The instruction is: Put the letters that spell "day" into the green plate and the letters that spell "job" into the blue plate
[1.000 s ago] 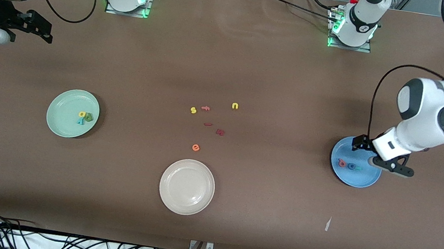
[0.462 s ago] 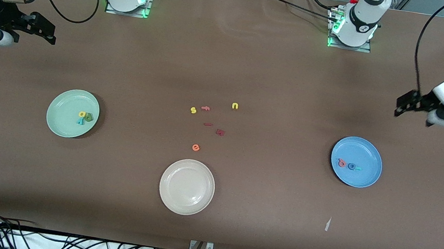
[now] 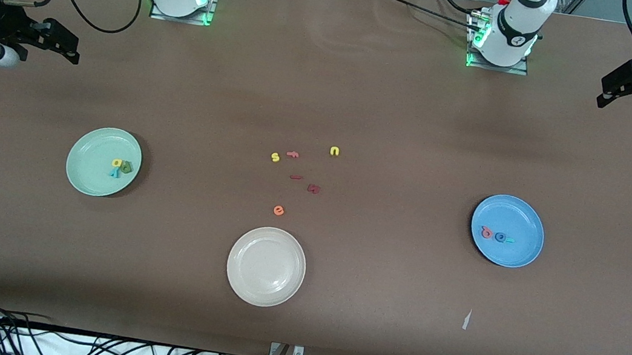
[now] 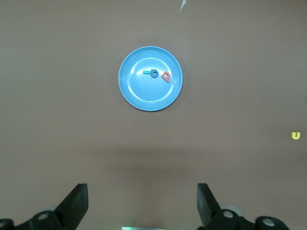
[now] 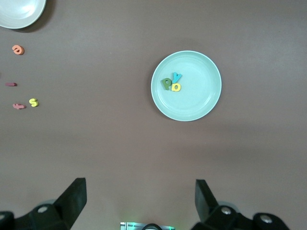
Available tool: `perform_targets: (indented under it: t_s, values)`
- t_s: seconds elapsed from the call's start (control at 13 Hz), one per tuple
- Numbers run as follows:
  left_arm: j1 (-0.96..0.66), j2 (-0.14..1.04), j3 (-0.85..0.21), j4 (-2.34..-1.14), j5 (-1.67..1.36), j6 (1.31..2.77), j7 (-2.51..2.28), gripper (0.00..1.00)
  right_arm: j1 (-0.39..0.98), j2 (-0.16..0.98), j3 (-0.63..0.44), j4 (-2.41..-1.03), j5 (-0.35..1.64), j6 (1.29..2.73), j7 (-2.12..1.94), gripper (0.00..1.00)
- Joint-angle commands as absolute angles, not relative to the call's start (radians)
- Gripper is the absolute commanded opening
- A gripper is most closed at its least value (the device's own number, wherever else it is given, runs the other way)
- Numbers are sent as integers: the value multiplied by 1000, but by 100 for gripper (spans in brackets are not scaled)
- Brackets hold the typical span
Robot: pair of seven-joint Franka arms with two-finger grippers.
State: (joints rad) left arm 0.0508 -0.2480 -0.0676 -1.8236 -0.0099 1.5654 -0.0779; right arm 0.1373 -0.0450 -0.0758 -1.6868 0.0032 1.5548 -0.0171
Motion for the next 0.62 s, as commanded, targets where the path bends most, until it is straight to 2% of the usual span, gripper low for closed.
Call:
perform_targets:
  t_s: [0.0,0.31,0.54]
  values:
    - [51,-132,-87,-1685,3,1529,-179,100,138,-54,-78,-1697,5,1555,-9,100]
    - [41,-66,-87,-1661,3,1532,-219,100,138,-54,-78,-1695,5,1554,-9,100]
    - [54,-63,-84,-1660,-34,1537,-210,100,138,-51,-78,-1695,5,1554,-9,100]
